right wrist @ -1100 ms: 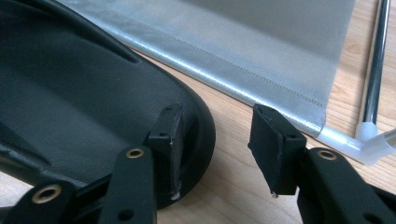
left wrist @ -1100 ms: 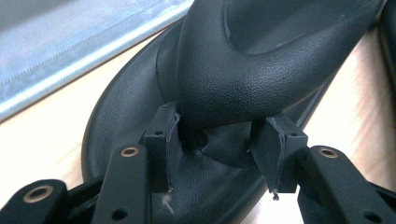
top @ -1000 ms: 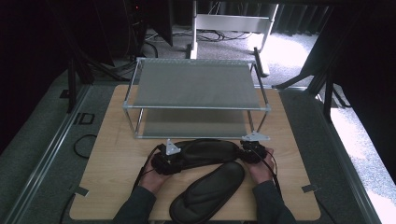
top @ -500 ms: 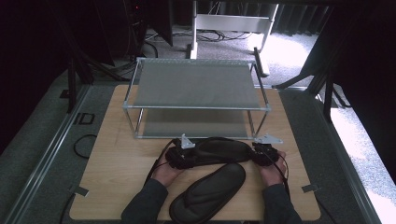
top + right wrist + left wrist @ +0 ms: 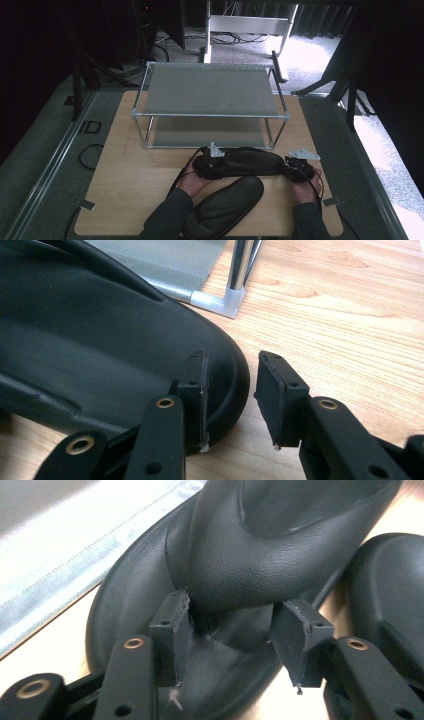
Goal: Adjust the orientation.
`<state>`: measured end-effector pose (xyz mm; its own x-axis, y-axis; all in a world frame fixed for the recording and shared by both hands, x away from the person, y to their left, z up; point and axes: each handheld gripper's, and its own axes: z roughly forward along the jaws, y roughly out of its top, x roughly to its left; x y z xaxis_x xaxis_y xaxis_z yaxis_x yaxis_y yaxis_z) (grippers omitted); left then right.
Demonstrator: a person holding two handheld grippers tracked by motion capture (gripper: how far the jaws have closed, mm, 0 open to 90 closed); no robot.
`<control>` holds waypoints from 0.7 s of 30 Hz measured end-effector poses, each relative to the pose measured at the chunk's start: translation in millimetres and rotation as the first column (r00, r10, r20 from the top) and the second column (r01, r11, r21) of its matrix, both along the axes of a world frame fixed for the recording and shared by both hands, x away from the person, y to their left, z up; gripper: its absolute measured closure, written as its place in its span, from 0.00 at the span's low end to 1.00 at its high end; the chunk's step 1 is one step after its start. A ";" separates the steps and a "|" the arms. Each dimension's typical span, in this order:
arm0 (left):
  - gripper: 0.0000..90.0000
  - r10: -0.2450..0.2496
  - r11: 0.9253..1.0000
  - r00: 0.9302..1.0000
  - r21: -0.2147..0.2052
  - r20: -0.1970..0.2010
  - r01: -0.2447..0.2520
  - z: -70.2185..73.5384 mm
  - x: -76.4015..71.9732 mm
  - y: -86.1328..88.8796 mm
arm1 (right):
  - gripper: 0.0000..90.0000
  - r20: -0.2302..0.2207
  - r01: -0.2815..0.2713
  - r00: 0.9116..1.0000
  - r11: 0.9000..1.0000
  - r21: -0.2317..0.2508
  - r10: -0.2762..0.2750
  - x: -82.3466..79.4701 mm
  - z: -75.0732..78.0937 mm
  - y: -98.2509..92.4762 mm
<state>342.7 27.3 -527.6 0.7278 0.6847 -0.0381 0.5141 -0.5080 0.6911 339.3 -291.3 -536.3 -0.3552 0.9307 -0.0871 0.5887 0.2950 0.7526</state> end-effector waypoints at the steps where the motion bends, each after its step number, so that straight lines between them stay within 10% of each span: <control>1: 0.56 0.002 1.000 1.000 -0.008 0.001 -0.002 2.2 -2.2 3.0 | 0.72 0.002 -0.001 1.000 1.000 -0.006 0.001 -0.3 0.1 0.5; 21: 0.49 0.026 0.998 0.996 -0.061 0.085 -0.021 42.7 -63.8 54.3 | 0.64 0.005 0.002 1.000 1.000 -0.014 -0.002 -2.5 -0.7 2.8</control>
